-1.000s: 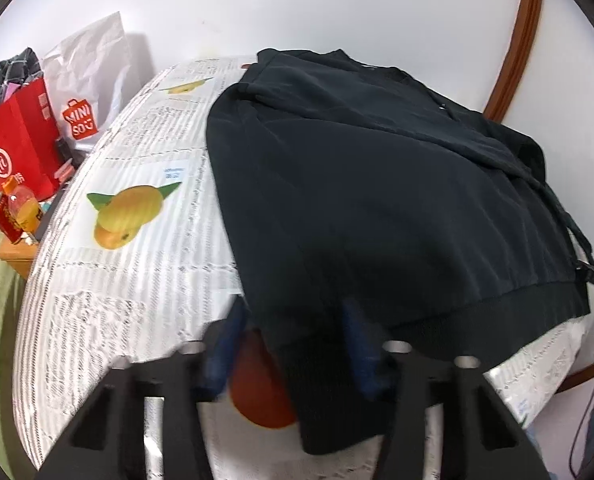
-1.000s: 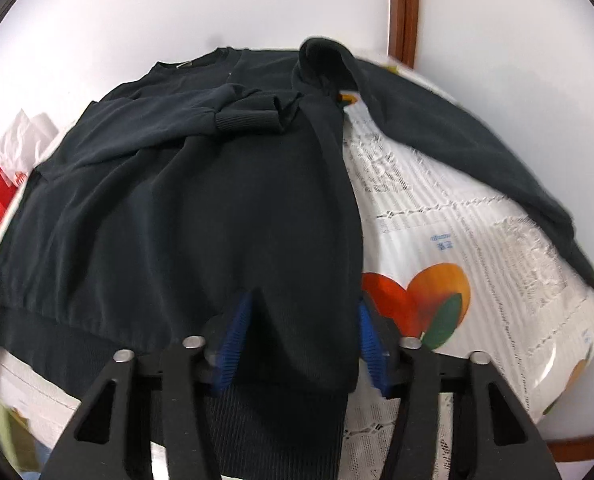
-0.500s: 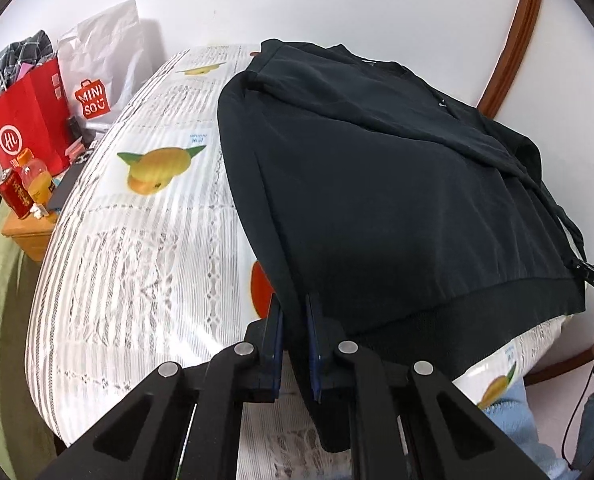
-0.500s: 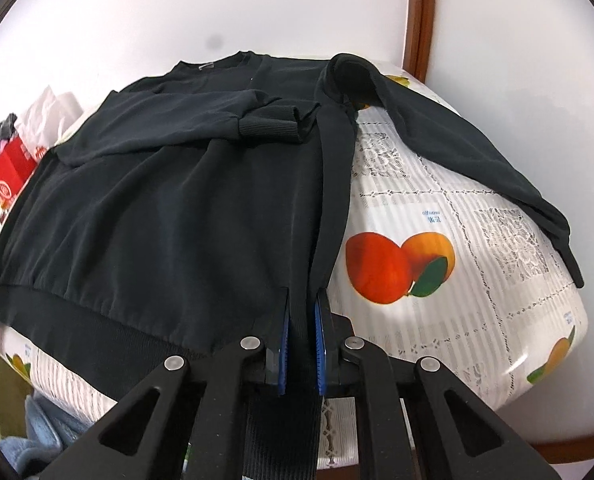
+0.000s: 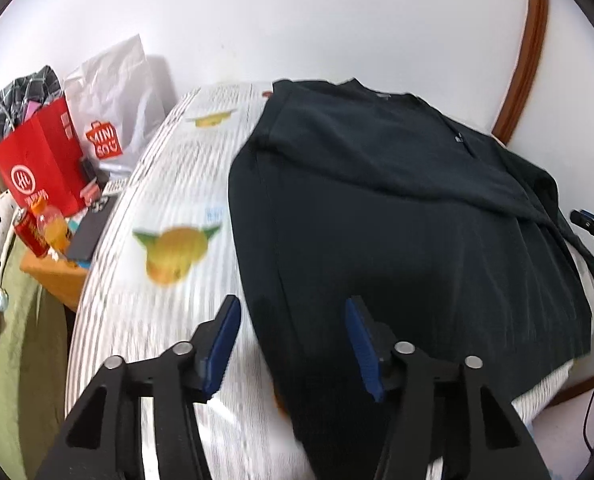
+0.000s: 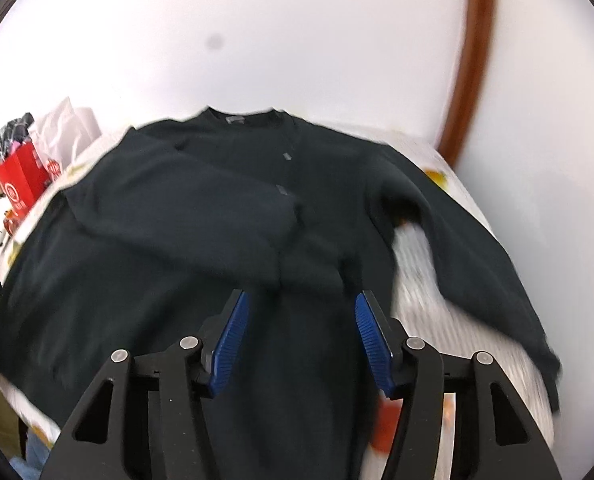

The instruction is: Fold small clothes

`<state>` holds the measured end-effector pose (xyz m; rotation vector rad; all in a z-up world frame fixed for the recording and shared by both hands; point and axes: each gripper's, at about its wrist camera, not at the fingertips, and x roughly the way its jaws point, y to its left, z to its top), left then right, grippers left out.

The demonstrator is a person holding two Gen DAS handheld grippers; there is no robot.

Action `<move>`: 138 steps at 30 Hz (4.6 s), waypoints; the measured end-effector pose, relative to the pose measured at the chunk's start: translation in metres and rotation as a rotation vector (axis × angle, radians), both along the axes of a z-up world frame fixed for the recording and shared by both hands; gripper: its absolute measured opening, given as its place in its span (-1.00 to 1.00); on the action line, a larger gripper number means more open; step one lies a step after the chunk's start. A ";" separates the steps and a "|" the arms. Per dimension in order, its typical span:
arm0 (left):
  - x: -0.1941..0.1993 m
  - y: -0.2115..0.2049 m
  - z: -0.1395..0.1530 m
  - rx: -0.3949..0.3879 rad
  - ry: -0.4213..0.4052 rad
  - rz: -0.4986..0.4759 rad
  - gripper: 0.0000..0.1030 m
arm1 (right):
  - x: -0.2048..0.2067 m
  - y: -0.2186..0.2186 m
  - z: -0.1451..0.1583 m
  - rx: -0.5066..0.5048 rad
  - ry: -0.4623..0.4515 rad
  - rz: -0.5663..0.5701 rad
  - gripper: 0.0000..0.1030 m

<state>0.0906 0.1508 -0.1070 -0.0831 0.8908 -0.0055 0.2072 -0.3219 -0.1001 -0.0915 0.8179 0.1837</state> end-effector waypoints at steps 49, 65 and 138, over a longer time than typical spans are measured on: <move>0.161 0.012 -0.034 0.139 -0.015 0.056 -0.17 | 0.295 0.304 -0.021 0.115 0.172 0.483 -0.14; 0.162 0.052 -0.044 -0.200 -0.077 0.077 -0.76 | 0.332 0.376 -0.020 0.349 0.170 0.634 -0.81; 0.157 0.042 -0.042 -0.191 -0.049 0.070 0.07 | 0.188 0.038 -0.053 -0.099 0.044 -0.167 -0.14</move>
